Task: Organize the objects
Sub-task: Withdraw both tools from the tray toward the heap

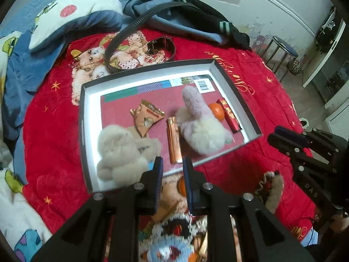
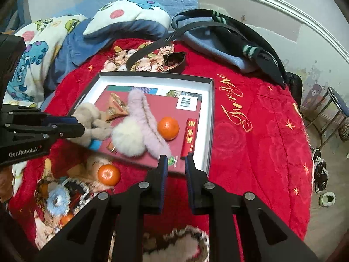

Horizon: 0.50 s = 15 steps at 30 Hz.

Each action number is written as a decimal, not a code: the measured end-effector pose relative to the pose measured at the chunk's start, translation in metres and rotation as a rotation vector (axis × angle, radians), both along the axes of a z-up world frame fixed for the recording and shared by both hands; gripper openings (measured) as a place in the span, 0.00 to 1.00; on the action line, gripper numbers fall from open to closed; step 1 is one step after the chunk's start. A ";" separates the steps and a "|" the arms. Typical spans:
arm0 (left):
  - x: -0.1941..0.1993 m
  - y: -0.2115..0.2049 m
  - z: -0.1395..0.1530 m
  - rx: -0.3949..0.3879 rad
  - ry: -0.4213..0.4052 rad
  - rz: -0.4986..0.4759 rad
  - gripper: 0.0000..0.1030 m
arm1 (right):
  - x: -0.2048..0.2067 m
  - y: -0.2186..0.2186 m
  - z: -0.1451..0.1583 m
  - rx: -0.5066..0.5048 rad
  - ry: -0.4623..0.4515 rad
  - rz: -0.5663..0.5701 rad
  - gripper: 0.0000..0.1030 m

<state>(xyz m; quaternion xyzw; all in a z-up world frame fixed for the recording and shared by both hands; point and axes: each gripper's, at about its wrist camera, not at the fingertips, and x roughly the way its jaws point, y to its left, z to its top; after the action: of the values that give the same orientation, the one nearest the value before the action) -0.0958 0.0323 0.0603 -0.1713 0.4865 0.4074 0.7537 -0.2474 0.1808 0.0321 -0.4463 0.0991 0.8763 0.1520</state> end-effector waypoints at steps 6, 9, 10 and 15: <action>-0.027 -0.029 0.009 0.013 0.002 0.003 0.18 | 0.035 -0.023 0.015 0.017 0.012 0.032 0.15; -0.045 -0.046 0.005 0.004 0.009 0.014 0.18 | 0.054 -0.036 0.018 0.015 0.013 0.052 0.15; -0.053 -0.054 0.002 -0.004 0.014 0.019 0.18 | 0.059 -0.040 0.018 0.015 0.011 0.059 0.15; -0.079 -0.085 -0.015 -0.050 0.010 0.035 0.18 | 0.087 -0.061 0.014 0.023 -0.006 0.100 0.15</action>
<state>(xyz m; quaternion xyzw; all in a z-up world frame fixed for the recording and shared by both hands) -0.1753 -0.0527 0.0452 -0.1963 0.4973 0.4091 0.7394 -0.1605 0.1202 0.0459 -0.4514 0.0659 0.8827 0.1134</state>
